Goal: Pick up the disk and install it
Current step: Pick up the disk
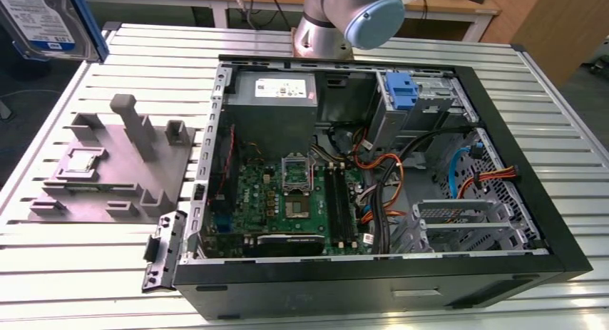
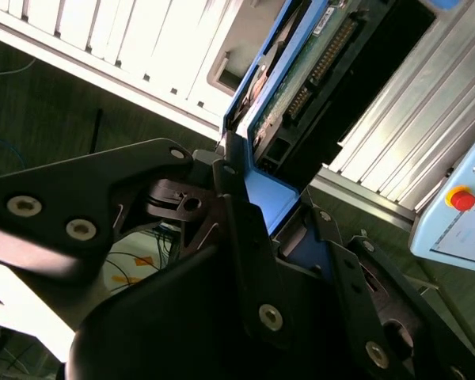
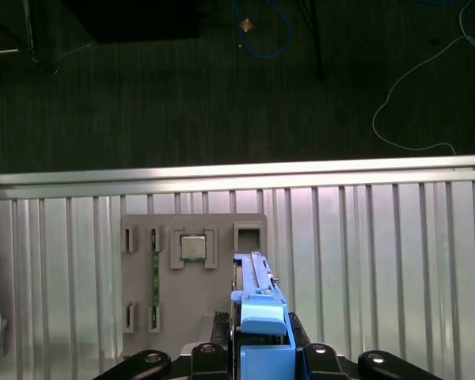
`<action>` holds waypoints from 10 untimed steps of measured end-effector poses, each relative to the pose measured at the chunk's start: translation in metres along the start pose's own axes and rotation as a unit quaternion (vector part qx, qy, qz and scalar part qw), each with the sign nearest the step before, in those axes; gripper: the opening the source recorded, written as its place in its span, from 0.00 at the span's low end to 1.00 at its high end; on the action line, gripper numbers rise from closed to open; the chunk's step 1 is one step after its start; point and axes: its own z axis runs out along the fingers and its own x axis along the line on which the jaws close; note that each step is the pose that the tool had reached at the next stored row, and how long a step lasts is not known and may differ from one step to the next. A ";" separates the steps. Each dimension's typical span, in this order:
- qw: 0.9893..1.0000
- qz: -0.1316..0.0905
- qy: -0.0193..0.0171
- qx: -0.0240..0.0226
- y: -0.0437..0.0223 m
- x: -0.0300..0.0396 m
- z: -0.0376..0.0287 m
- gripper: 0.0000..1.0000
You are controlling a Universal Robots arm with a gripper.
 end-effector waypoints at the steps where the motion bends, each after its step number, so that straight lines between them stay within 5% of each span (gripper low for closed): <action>1: 1.000 0.000 0.000 0.000 0.0000 0.0000 -0.0013 0.36; 10: 1.000 0.000 0.000 0.000 0.0001 -0.0001 -0.0102 0.36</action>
